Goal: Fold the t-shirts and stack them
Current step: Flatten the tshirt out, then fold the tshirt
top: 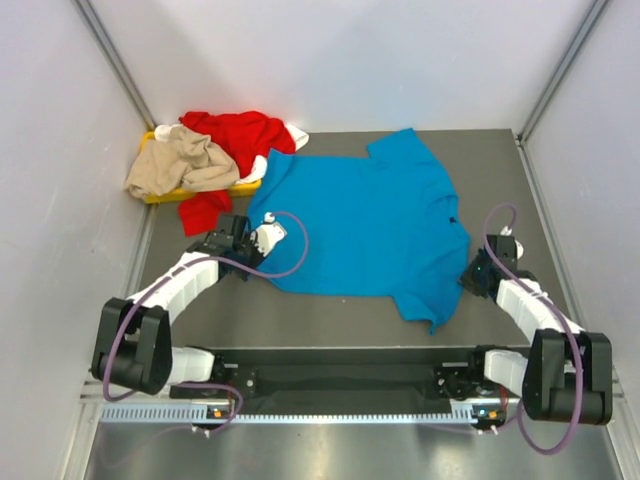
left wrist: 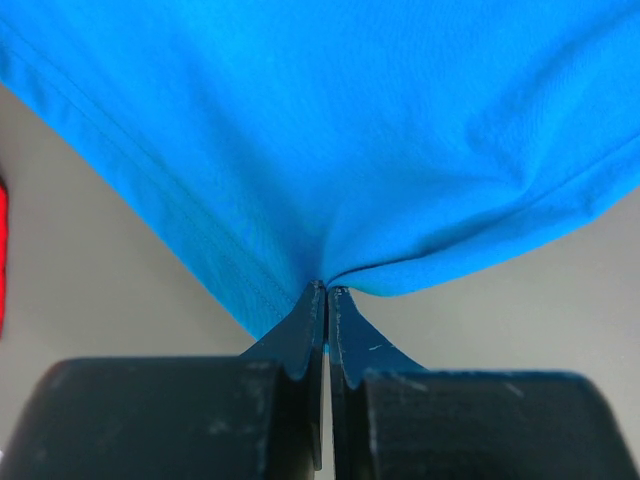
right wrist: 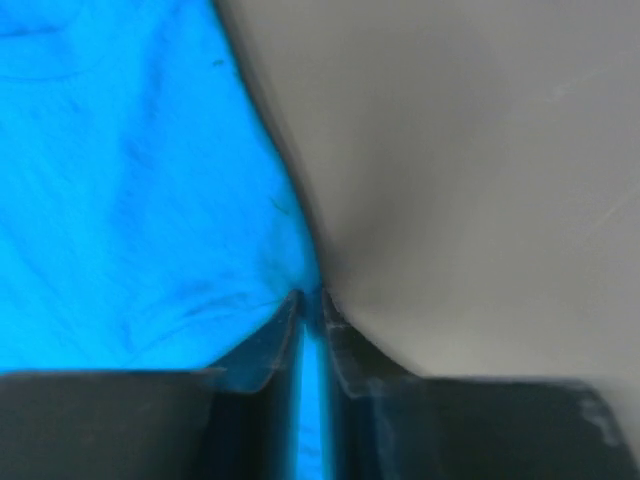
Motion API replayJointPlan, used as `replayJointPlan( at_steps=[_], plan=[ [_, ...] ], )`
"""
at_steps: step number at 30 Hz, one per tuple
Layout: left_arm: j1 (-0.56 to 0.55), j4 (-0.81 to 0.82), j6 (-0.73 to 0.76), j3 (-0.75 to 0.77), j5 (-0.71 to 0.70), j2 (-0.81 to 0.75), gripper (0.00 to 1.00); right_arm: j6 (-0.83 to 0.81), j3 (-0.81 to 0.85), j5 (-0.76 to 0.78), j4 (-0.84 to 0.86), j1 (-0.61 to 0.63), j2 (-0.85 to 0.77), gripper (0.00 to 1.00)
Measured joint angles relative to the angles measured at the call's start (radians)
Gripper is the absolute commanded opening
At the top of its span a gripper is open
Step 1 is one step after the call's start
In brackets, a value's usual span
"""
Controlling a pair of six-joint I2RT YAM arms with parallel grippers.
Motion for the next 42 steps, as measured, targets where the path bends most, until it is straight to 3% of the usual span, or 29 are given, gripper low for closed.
replayJointPlan(
  at_steps=[3, 8, 11, 12, 13, 15, 20, 23, 28, 35, 38, 39, 40, 42],
  plan=[
    [0.000, 0.004, -0.004, -0.002, 0.005, 0.004, 0.00, 0.005, -0.018, -0.042, 0.027, -0.046, 0.000, 0.00],
    [-0.003, 0.004, -0.013, -0.008, 0.078, 0.004, 0.00, 0.003, -0.085, -0.106, 0.031, -0.271, -0.103, 0.00],
    [-0.034, 0.013, -0.014, -0.018, 0.120, 0.005, 0.00, -0.001, -0.094, -0.114, 0.001, -0.340, -0.150, 0.00],
    [-0.050, 0.015, -0.013, -0.022, 0.128, 0.006, 0.00, -0.006, -0.094, -0.118, 0.001, -0.349, -0.150, 0.05],
    [-0.064, 0.016, -0.011, -0.025, 0.134, 0.009, 0.00, -0.008, -0.094, -0.123, 0.000, -0.354, -0.145, 0.19],
    [-0.091, 0.018, -0.008, -0.025, 0.138, 0.022, 0.00, -0.007, -0.090, -0.150, -0.005, -0.370, -0.124, 0.57],
    [-0.103, 0.004, -0.008, -0.025, 0.133, 0.036, 0.00, -0.031, -0.040, -0.180, -0.068, -0.380, -0.135, 0.68],
    [-0.103, -0.028, -0.009, -0.027, 0.119, 0.012, 0.00, -0.013, -0.040, -0.189, -0.188, -0.379, -0.258, 0.72],
    [-0.103, -0.056, -0.021, -0.045, 0.089, -0.085, 0.00, 0.083, -0.066, -0.221, -0.309, -0.373, -0.431, 0.65],
    [-0.103, -0.090, -0.042, -0.039, 0.069, -0.096, 0.00, 0.165, -0.130, -0.277, -0.367, -0.353, -0.374, 0.56],
    [-0.103, -0.098, -0.051, -0.027, 0.069, -0.094, 0.00, 0.181, -0.128, -0.279, -0.359, -0.334, -0.335, 0.27],
    [-0.103, -0.099, -0.052, -0.024, 0.069, -0.094, 0.00, 0.186, -0.129, -0.280, -0.363, -0.331, -0.320, 0.08],
    [-0.103, -0.100, -0.053, -0.021, 0.069, -0.094, 0.00, 0.179, -0.128, -0.274, -0.362, -0.328, -0.309, 0.01],
    [-0.103, -0.103, -0.058, -0.018, 0.064, -0.094, 0.00, 0.178, -0.127, -0.263, -0.371, -0.325, -0.300, 0.00]
  ],
)
